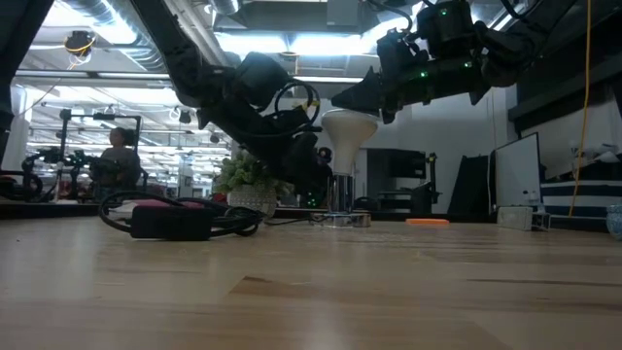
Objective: Screw lightbulb
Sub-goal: Insert the lightbulb into the lamp
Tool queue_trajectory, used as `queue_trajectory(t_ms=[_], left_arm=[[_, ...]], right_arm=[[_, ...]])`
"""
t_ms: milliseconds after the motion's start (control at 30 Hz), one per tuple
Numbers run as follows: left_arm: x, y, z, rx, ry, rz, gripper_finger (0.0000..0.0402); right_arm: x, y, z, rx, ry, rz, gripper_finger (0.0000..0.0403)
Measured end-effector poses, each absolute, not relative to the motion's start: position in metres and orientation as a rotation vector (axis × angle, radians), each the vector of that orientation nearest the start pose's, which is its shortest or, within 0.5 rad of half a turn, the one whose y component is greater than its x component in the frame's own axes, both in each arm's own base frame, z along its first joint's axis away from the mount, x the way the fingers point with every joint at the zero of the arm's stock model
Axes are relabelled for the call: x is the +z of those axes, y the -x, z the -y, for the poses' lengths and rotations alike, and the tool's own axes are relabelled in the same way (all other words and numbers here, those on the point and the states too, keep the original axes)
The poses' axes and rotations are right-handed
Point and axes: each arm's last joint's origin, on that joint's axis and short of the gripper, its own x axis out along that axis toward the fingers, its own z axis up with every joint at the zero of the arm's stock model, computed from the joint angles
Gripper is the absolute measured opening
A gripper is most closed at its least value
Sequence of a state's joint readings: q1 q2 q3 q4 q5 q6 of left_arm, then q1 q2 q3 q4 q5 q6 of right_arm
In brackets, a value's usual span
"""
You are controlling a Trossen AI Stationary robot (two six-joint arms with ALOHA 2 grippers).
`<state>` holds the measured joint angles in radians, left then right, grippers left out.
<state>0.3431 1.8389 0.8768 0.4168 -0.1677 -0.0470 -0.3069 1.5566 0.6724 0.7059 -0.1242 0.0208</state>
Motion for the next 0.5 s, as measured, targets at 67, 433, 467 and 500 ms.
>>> queue_trajectory(t_ms=[67,433,467,500], left_arm=[[0.1413,-0.3388,-0.1262,0.512,0.098,-0.538,0.0217],[0.1424,-0.3411,-0.1222,0.507,0.132,-0.513,0.0217],[0.1425,-0.3413,-0.1216,0.505,0.133,-0.512,0.0217],[0.1426,-0.3414,-0.1216,0.505,0.133,-0.511,0.0217]], right_arm=[[0.1989,-0.2994,0.0911,-0.184,-0.059,-0.173,0.0023],[0.1989,-0.2994,0.0911,-0.184,-0.059,-0.173,0.0023],[0.1989,-0.2994,0.0911,-0.184,-0.059,-0.173,0.0023],[0.1989,-0.2994,0.0911,-0.184,-0.059,-0.173,0.0023]])
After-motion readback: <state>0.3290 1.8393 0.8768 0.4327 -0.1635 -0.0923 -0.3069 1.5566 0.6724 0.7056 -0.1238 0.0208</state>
